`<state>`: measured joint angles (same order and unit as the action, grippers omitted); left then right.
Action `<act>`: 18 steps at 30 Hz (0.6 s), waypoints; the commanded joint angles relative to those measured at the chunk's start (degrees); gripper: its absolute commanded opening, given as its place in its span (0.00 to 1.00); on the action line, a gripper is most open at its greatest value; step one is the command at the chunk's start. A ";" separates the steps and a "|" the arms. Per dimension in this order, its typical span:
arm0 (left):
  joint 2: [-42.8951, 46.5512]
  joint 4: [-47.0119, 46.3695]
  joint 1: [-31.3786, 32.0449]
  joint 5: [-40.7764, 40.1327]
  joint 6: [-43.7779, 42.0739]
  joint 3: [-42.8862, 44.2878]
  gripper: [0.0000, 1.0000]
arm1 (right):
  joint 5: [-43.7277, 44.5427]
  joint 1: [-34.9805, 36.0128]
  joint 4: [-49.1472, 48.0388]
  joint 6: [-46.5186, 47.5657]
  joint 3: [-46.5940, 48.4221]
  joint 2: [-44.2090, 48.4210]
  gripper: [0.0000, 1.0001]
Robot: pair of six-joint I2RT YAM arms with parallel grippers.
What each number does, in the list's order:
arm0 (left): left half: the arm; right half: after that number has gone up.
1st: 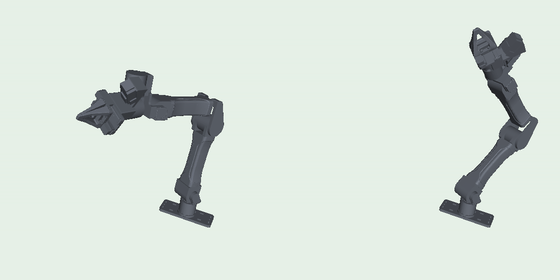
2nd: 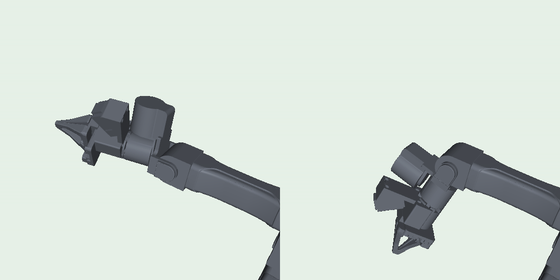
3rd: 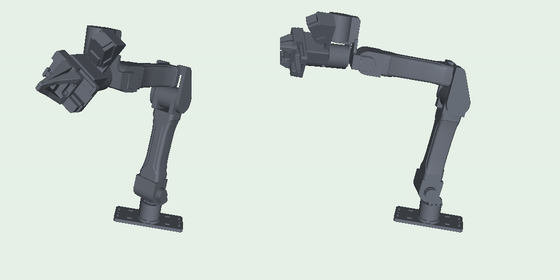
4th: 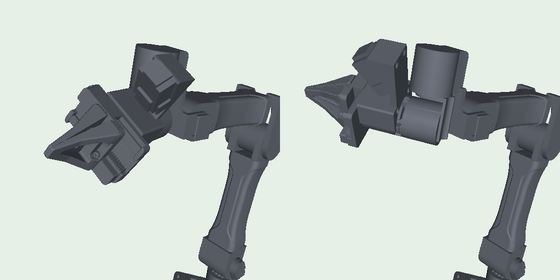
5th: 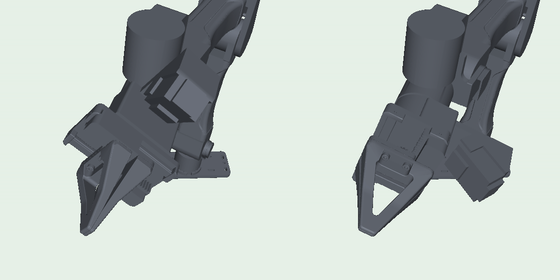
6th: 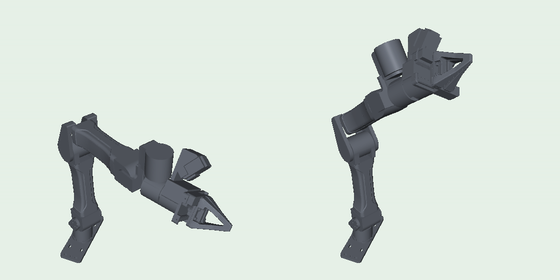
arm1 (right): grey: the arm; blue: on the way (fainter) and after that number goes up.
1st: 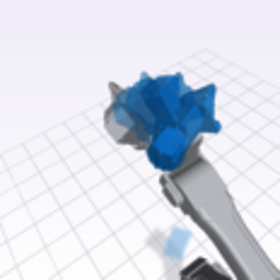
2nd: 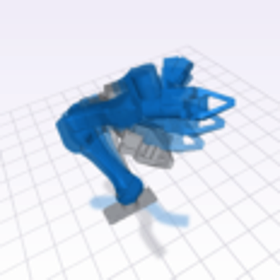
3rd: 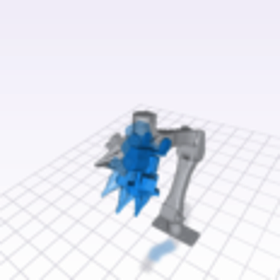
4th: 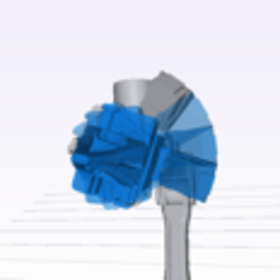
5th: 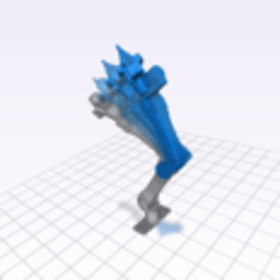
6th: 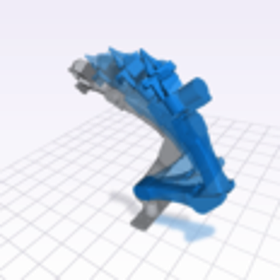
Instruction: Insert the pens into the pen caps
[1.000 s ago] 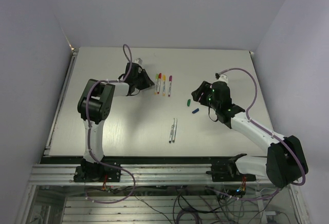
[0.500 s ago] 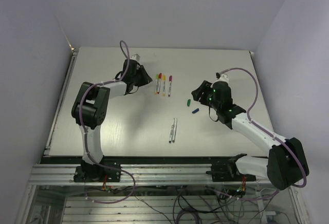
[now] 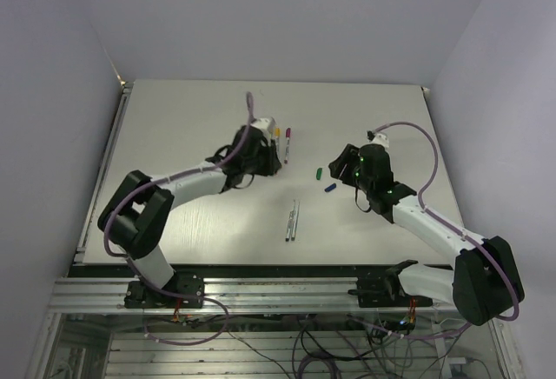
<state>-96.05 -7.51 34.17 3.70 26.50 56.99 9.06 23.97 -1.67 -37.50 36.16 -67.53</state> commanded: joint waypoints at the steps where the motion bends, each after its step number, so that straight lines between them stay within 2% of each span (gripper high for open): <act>1: 2.99 5.74 7.04 -4.81 -3.28 -2.87 0.37 | 2.15 -0.40 1.84 -1.05 -0.96 0.75 0.52; 6: 4.95 8.66 13.54 -8.97 -4.62 -4.11 0.36 | 3.43 -0.41 1.77 -2.08 -2.02 1.73 0.52; 11: 3.19 11.33 19.33 -12.50 -6.92 -3.34 0.36 | 4.40 -0.41 1.58 -2.79 -3.16 3.06 0.52; 18: 0.77 10.75 23.88 -15.71 -5.72 -3.37 0.36 | 6.28 -0.41 2.13 -3.07 -4.63 5.28 0.52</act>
<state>-93.91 2.61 56.36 -8.45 21.21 53.06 12.88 23.73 0.21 -39.90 32.75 -63.92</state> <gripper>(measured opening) 0.364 0.519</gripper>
